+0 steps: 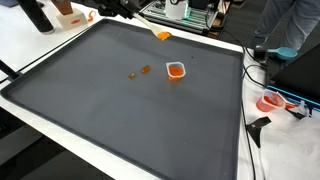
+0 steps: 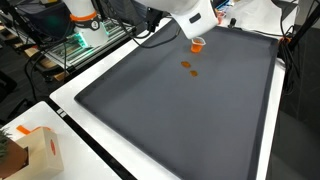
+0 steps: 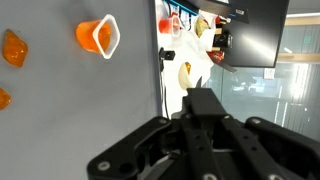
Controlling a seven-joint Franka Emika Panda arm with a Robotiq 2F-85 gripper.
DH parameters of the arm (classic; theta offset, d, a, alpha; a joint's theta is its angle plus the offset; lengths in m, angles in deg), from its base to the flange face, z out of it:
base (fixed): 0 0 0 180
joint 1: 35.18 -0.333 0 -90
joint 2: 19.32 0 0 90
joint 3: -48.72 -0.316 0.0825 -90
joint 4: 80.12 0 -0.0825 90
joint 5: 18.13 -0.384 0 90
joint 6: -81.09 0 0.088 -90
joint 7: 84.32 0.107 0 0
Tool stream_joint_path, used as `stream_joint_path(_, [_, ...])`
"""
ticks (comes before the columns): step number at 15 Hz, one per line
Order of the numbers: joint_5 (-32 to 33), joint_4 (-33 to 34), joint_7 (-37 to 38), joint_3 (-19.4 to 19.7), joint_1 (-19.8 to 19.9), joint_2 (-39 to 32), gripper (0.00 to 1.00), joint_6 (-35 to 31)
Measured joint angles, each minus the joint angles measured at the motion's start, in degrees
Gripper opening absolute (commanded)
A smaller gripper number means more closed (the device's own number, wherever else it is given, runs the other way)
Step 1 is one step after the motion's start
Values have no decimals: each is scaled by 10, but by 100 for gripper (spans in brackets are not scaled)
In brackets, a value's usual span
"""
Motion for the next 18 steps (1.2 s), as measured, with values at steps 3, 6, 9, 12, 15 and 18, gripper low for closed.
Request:
stream_joint_path(3, [0, 7, 25, 1, 0, 9, 3, 0])
stream_joint_path(6, [0, 13, 44, 2, -1, 15, 3, 0])
stream_joint_path(9, [3, 15, 63, 5, -3, 18, 3, -6])
stream_joint_path(12, [27, 15, 92, 7, -13, 21, 3, -35])
stream_joint_path(15, [78, 15, 126, 8, -34, 25, 3, -79])
stream_joint_path(18, [139, 15, 164, 6, -58, 27, 3, -119])
